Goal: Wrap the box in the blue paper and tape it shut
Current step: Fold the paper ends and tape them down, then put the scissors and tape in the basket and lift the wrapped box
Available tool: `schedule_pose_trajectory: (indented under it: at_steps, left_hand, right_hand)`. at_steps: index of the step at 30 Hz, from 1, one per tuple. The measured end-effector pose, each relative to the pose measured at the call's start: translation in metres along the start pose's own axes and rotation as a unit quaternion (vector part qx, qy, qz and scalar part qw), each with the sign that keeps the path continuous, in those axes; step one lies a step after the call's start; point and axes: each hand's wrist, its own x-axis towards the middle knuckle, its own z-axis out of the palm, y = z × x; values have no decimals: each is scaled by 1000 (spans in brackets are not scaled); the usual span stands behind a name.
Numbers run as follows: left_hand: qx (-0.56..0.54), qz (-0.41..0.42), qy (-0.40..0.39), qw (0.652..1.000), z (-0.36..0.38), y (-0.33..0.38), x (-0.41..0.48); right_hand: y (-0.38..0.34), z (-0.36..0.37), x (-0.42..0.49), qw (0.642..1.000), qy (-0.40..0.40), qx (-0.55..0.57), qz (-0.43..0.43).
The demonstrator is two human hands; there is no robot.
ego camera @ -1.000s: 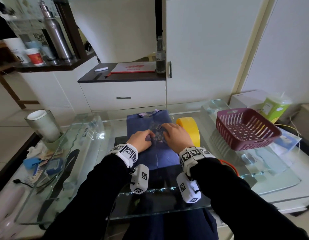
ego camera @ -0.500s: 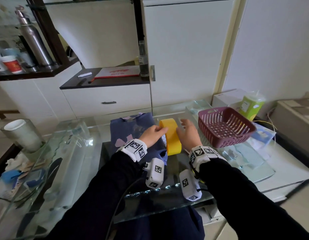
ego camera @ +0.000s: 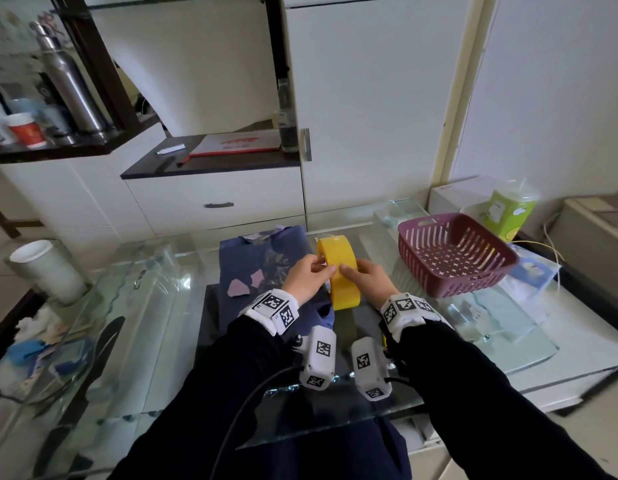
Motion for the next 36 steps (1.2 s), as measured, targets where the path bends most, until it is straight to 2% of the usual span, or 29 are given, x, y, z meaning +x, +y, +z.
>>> schedule_pose_trajectory:
  at_steps: [3,6,12,25,32,36]
  left_hand:
    - [17,6,9,1000,1,-7,0]
    - [-14,-12,-4,1000,1,-9,-4]
    - [-15,-20,-15,1000,1,-20,-25]
    - [-97,54,16,994,-6,15,-74]
    - [-111,55,12,992,15,24,-82]
    - [-108,31,-33,993,31,14,-88]
  right_hand:
    - [1,3,0,999,-16,25,16]
    - [0,5,-4,998,-26,46,33]
    - [4,10,-27,998,-39,20,36]
    - [-16,-5,-84,996,25,44,-67]
    - [-14,-27,-91,996,40,-5,-81]
    - [2,-34,-91,993,33,-78,-81]
